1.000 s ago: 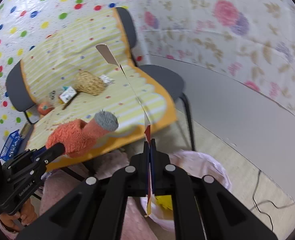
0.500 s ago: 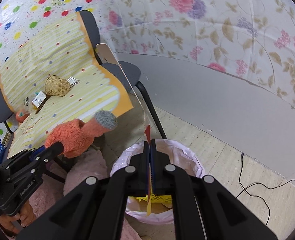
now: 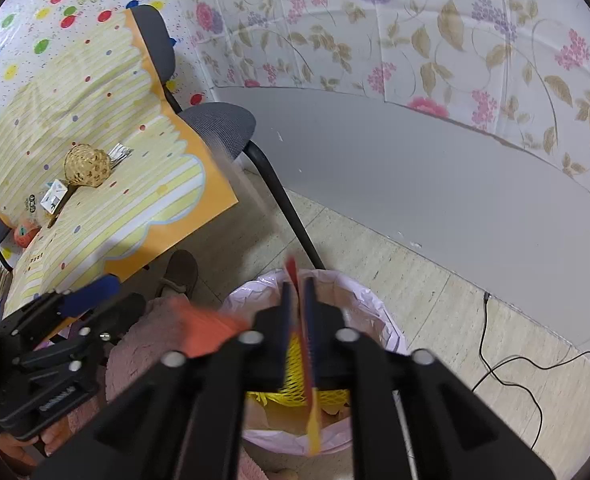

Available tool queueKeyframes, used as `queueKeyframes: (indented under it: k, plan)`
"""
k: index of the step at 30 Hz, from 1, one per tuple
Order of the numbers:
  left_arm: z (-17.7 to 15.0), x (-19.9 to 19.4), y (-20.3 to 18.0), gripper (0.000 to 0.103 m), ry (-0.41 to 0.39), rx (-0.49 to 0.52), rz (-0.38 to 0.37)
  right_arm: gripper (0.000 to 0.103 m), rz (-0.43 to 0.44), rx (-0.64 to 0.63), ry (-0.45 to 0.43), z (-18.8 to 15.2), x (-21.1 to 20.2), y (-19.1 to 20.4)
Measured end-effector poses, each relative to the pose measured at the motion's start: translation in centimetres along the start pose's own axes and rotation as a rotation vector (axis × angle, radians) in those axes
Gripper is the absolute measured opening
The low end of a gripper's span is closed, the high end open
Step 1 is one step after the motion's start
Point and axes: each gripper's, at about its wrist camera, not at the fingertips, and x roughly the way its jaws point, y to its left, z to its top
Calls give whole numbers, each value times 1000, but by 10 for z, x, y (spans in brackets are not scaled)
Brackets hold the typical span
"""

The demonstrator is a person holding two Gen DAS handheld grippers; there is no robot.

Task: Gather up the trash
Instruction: 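Carry the glove and cardboard over the pink bin and open both tools, then move both open tools back over the chair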

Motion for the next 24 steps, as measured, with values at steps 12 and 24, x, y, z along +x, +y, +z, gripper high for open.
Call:
queueKeyframes:
  k: [12, 24]
  plan:
    - [3, -57, 44, 50, -83, -91, 122, 32, 16, -12, -107, 14, -38, 11]
    - [-3, -131, 83, 50, -169, -184, 239, 32, 140, -173, -134, 20, -59, 84]
